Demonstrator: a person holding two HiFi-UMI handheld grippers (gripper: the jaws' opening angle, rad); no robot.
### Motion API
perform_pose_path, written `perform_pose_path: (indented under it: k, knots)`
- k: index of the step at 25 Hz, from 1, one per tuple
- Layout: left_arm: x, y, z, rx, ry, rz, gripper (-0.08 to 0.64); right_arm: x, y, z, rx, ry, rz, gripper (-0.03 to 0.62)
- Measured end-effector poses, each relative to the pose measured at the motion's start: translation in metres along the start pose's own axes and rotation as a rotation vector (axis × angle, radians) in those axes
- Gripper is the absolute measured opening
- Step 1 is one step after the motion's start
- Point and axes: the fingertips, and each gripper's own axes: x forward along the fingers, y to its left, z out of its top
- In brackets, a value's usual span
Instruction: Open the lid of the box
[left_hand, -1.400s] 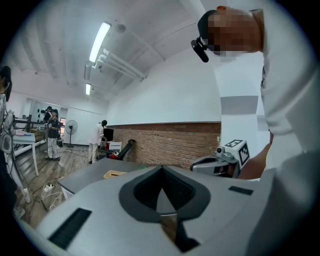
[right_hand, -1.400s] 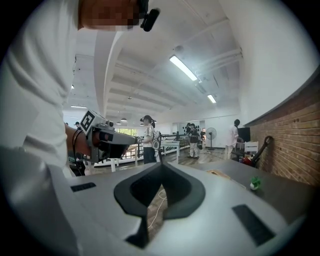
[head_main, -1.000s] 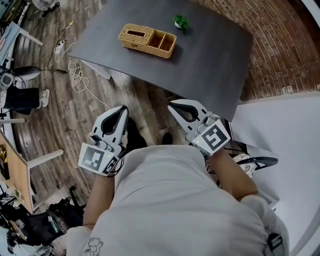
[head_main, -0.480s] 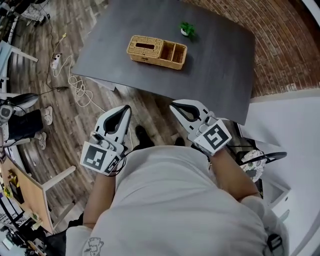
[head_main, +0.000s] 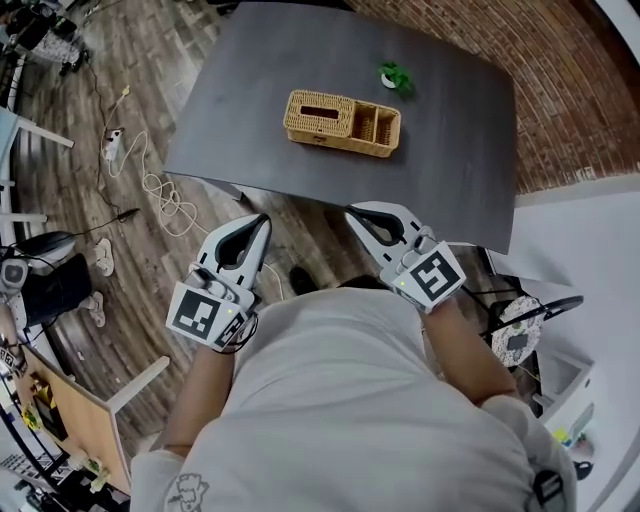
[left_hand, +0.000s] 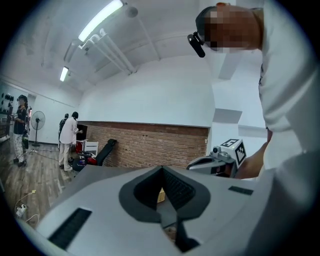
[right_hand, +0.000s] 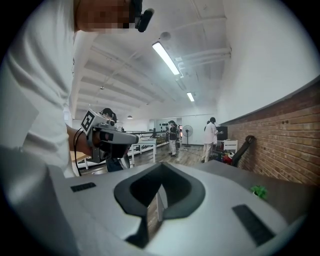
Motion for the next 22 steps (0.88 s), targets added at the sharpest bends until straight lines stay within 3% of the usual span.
perform_pose_path:
  k: [8,13,22]
  knots:
    - [0.010,0.026,-0.003,-0.013,0.005,-0.035,0.011,0.020,-0.008,0.001,0.001,0.019,-0.028,0.006]
    - [0.025,0.036,-0.005,0.004,0.002,-0.015,0.011,0.028,-0.031,-0.007,0.022,0.025,-0.031,0.006]
    - [0.080,0.053,0.000,0.008,0.029,0.010,0.011,0.052,-0.078,-0.021,0.029,0.082,0.071,0.006]
